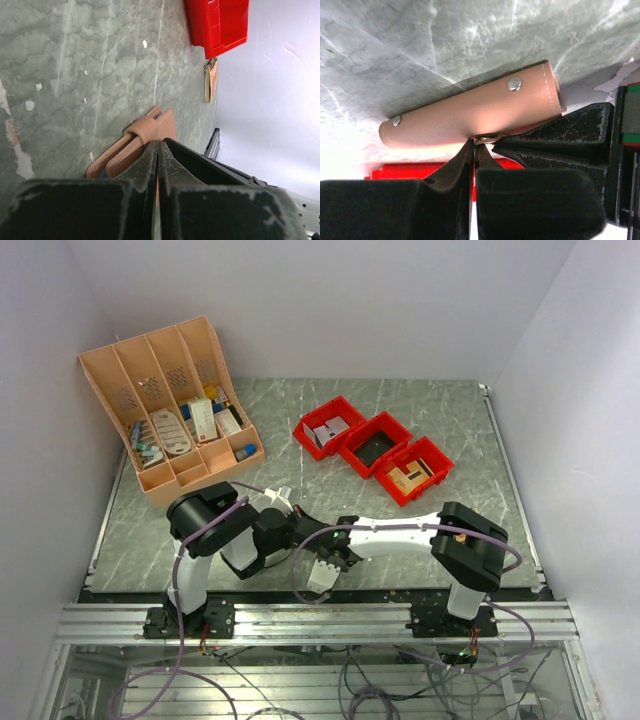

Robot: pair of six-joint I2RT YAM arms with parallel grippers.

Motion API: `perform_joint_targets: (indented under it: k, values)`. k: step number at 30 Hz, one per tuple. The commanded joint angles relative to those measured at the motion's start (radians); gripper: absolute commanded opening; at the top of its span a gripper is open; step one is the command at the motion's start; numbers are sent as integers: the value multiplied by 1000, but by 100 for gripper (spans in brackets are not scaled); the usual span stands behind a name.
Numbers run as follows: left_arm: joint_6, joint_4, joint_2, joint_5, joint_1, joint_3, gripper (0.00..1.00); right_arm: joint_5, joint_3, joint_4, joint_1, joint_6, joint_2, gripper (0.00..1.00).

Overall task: Put the credit cards into the card holder
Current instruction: Close the card holder at the center of the board, then reset both arms

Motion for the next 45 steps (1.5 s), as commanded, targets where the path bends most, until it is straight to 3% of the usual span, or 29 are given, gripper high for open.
perform_joint_targets:
  k: [1,10,16,21,28,32,34,37,40,41,45]
  values:
    - [58,-213,58,110,-20,-44,7,-316,-48,-85,80,-17,137,0]
    - [65,-198,47,101,-14,-54,7,-321,57,-93,59,101,162,0]
    - [50,-117,23,83,30,-84,10,-396,131,-142,-57,158,35,18]
    - [95,-200,-106,60,52,-63,15,-466,122,-158,-147,199,-80,30]
    - [241,-503,-414,-15,55,11,36,-635,160,-142,-308,397,-218,43]
    - [391,-819,-679,-128,54,82,43,-808,220,-124,-494,587,-283,45]
    - [487,-989,-804,-200,54,142,53,-911,227,-94,-610,668,-323,49]
    - [624,-1182,-954,-294,55,240,76,-1031,222,17,-792,802,-395,64]
    - [730,-1355,-1038,-386,62,359,100,-1077,229,186,-955,1006,-467,94]
    - [755,-1393,-1053,-403,69,403,98,-1045,281,206,-986,1115,-457,99]
    - [823,-1549,-1035,-392,89,633,98,-993,464,217,-1112,1414,-393,100]
